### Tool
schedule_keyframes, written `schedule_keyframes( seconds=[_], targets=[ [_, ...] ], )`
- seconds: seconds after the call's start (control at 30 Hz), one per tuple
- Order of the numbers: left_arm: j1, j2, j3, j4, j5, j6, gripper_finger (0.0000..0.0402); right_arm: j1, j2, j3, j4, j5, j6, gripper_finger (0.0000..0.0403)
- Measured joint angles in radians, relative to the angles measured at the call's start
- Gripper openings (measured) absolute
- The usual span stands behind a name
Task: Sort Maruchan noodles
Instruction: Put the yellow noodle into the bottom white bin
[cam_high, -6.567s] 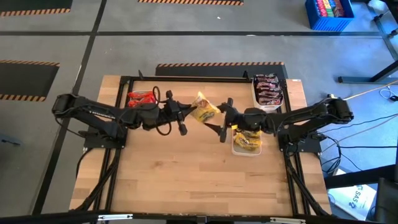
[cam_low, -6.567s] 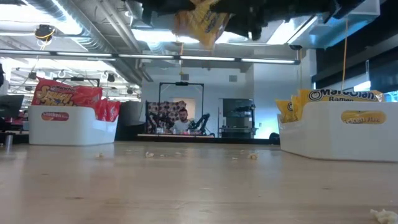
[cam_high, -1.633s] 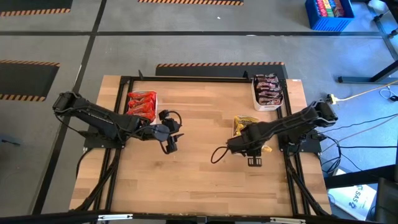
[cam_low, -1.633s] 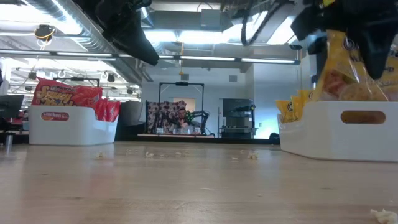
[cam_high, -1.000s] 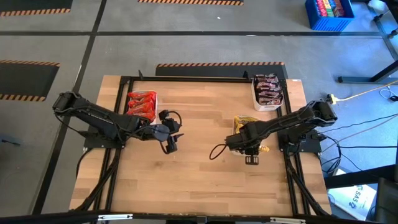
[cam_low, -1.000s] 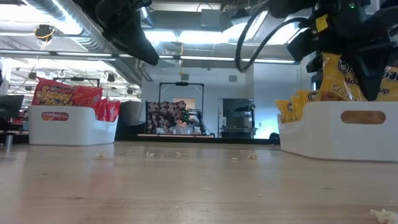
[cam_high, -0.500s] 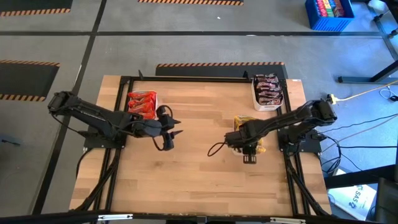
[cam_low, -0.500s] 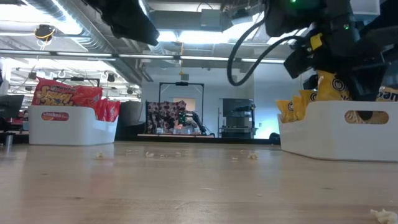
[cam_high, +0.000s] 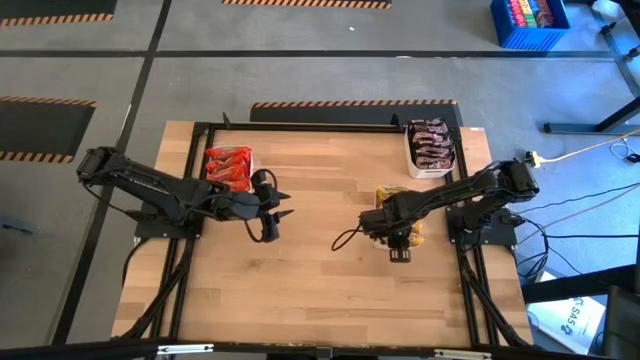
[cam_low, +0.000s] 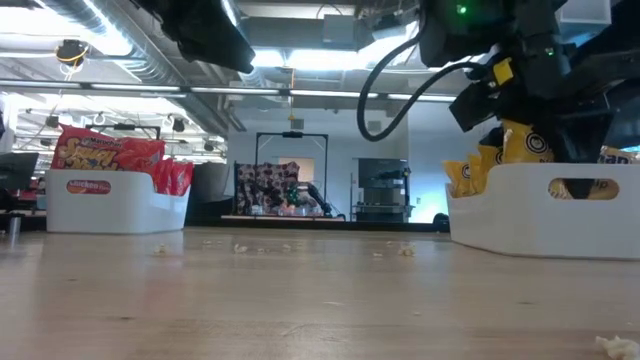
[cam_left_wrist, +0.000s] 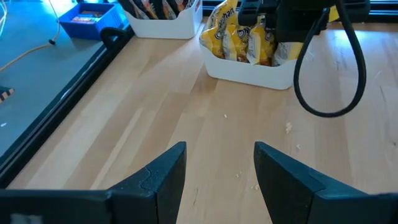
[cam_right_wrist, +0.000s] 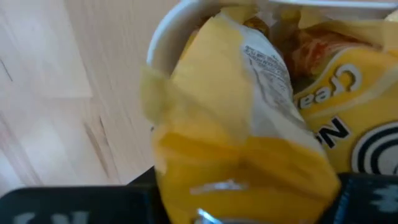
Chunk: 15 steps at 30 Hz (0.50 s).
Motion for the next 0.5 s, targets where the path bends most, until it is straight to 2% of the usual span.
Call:
schedule_keyframes(
  seconds=[0.27,0.5],
  targets=[
    [0.000,0.000,0.000,0.002,0.001,0.000,0.0182,0.000,0.017,-0.001,0.020,0.019,0.000,0.0128],
    [0.000,0.000,0.000,0.002,0.001,-0.001,0.0182,0.002,0.021,-0.004,0.051,0.066,0.009,0.0181]
  ],
)
